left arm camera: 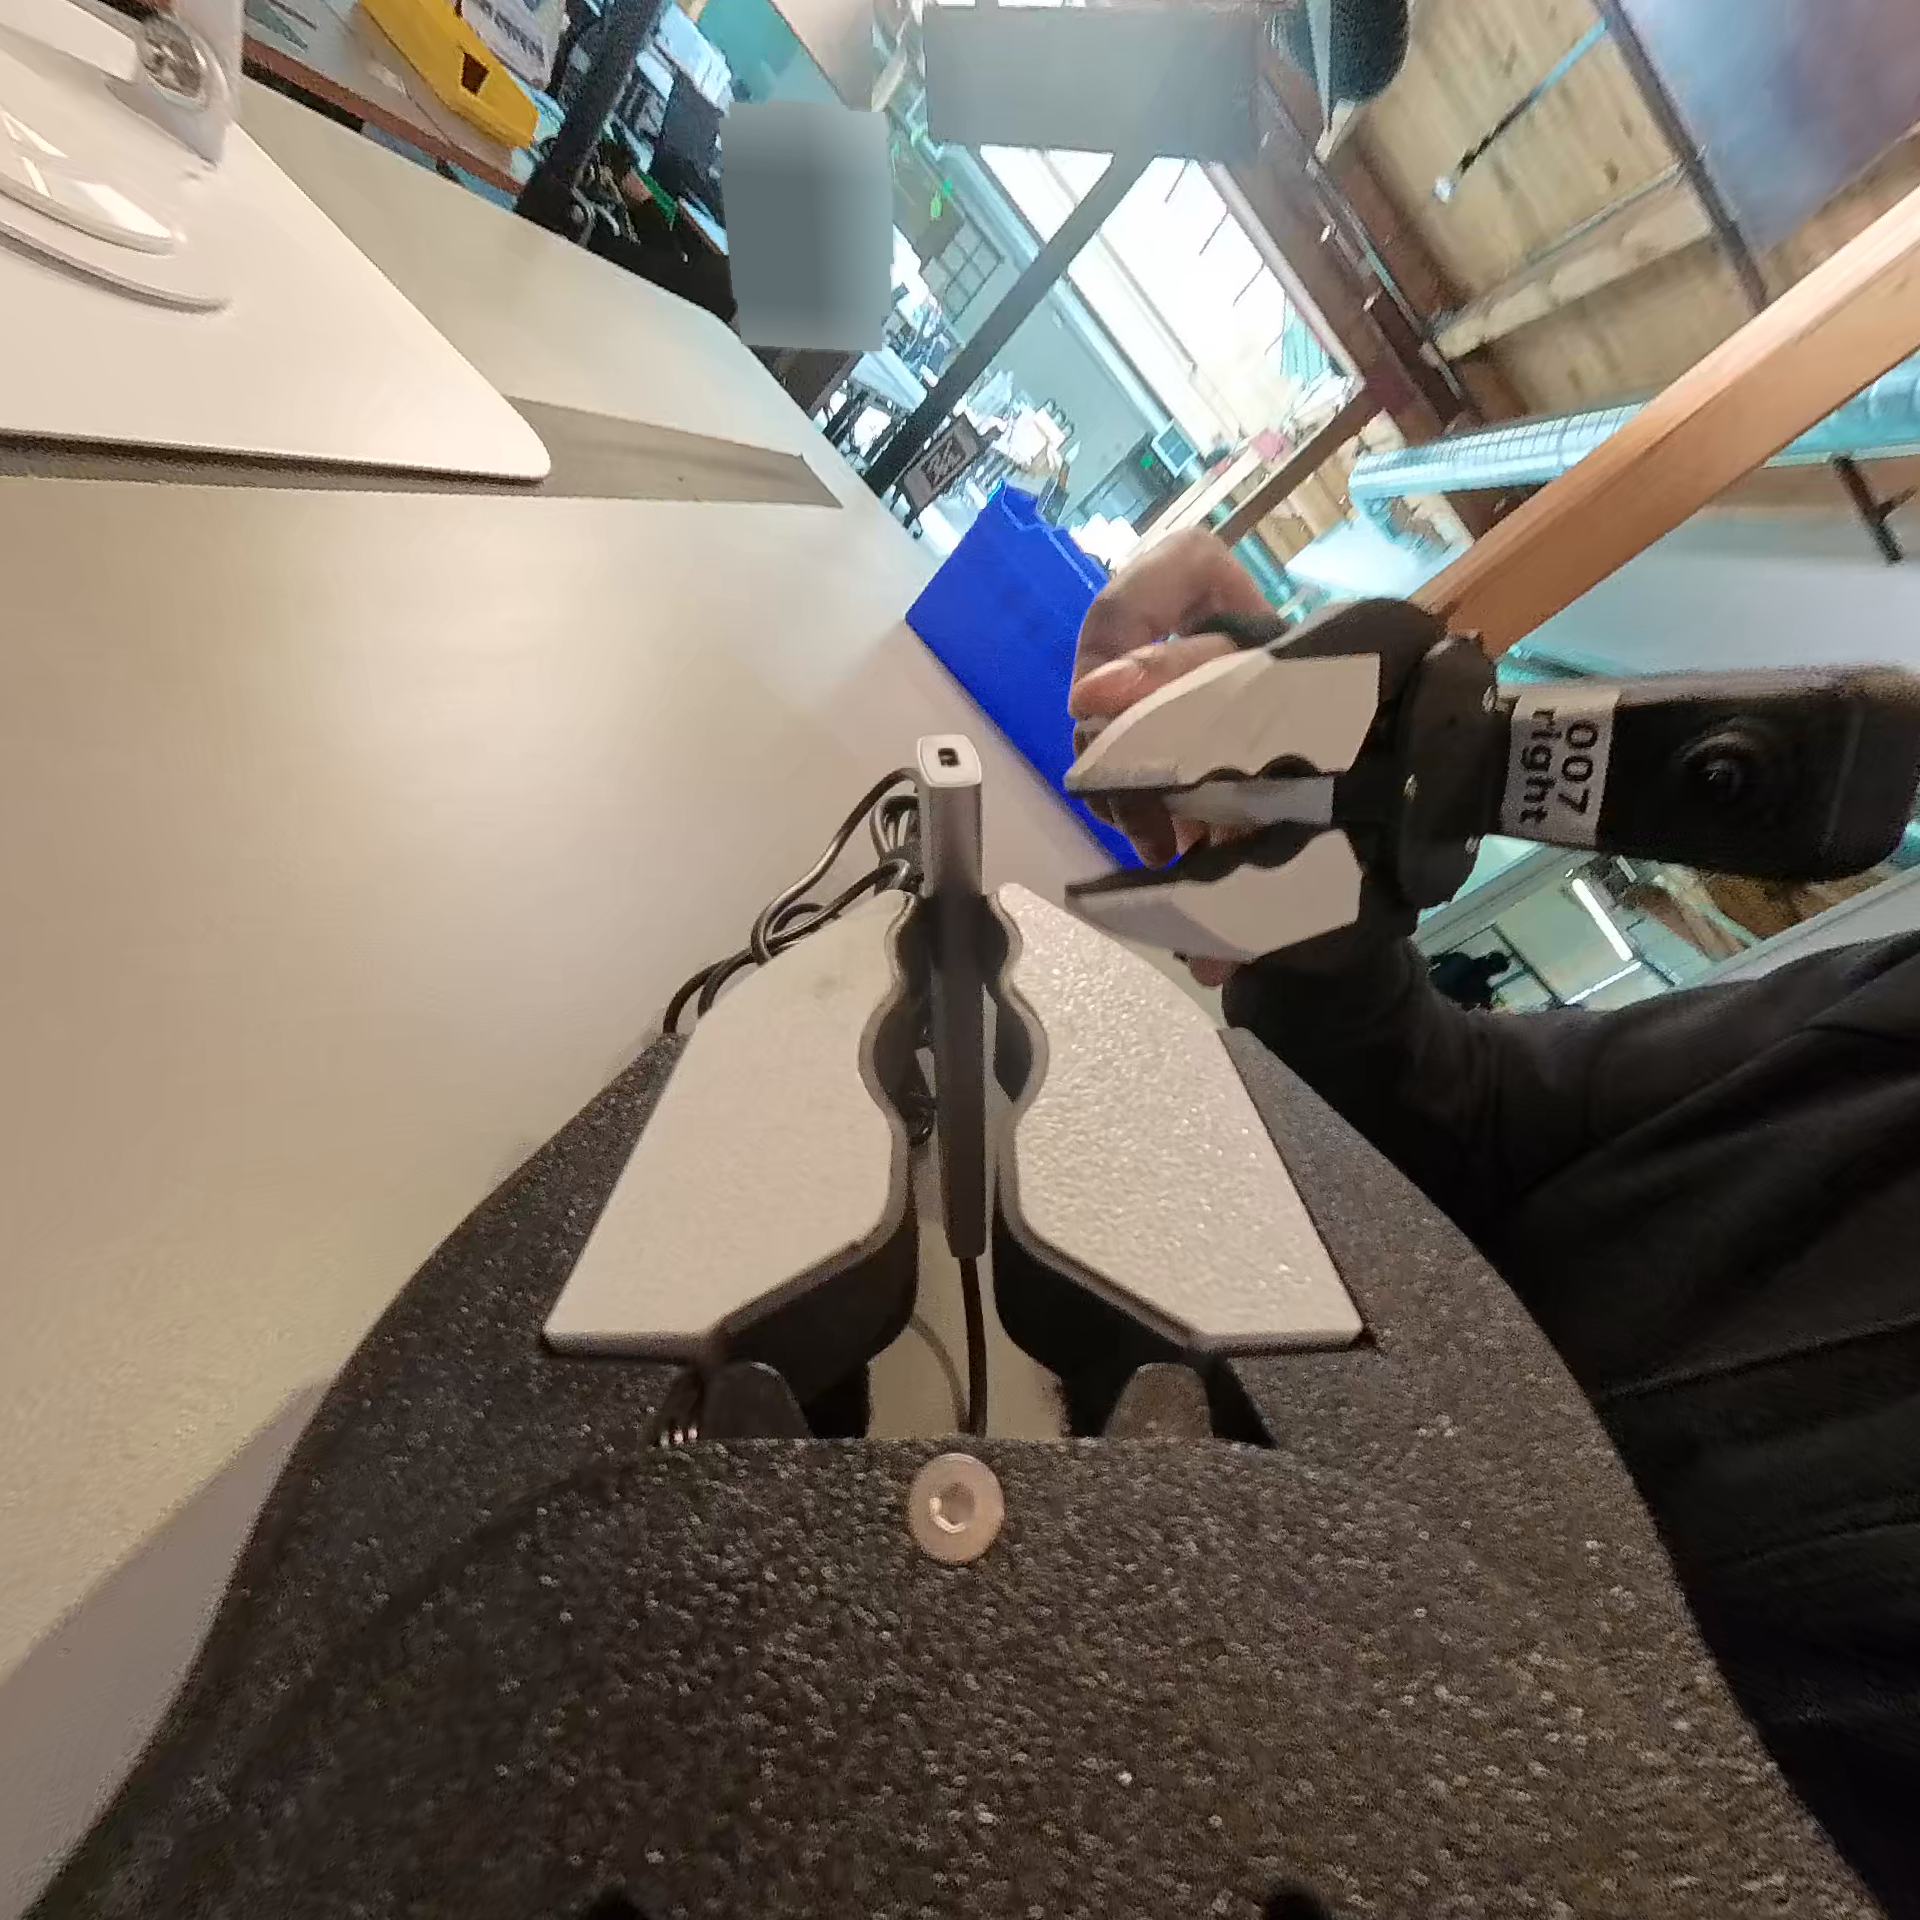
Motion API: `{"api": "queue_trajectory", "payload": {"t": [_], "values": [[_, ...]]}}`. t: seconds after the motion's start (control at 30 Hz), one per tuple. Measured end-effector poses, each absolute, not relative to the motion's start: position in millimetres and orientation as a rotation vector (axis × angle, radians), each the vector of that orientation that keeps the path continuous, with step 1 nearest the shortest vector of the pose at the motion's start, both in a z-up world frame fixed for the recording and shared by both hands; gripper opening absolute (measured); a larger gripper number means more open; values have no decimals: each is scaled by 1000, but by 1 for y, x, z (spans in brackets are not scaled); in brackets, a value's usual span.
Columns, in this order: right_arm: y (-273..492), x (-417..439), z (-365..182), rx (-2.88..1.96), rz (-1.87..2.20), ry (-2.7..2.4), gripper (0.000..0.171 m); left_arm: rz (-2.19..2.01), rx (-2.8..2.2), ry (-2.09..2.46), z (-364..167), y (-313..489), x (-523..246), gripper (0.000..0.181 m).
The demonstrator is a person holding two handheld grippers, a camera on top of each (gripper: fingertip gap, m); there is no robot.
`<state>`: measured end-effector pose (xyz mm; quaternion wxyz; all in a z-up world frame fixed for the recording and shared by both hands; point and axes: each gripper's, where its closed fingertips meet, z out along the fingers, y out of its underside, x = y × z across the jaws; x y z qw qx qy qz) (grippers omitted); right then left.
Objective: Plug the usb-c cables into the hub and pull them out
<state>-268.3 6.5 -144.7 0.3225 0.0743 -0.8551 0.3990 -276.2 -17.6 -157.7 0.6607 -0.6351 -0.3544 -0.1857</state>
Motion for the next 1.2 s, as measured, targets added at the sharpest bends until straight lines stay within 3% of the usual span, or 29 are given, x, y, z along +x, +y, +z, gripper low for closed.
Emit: {"api": "queue_trajectory", "payload": {"t": [0.3, 0.67, 0.83, 0.93, 1.07, 1.2], "values": [[-22, -270, -179, 302, 739, -2156, 30, -482, -1304, -802, -145, -30, -282, 12], [-24, -276, -178, 187, 591, -2085, 38, -471, -1273, -763, -138, -34, -282, 13], [-9, -274, -192, 139, 484, -2154, 53, -473, -1259, -721, -132, -35, -278, 12], [-9, -272, -187, 100, 492, -2120, 50, -510, -1274, -631, -126, -31, -266, 12], [-2, -269, -175, 41, 462, -2044, 29, -582, -1231, -537, -114, -28, -253, 14], [14, -261, -161, -15, 456, -1984, 26, -613, -1202, -472, -105, -28, -244, 20]]}}
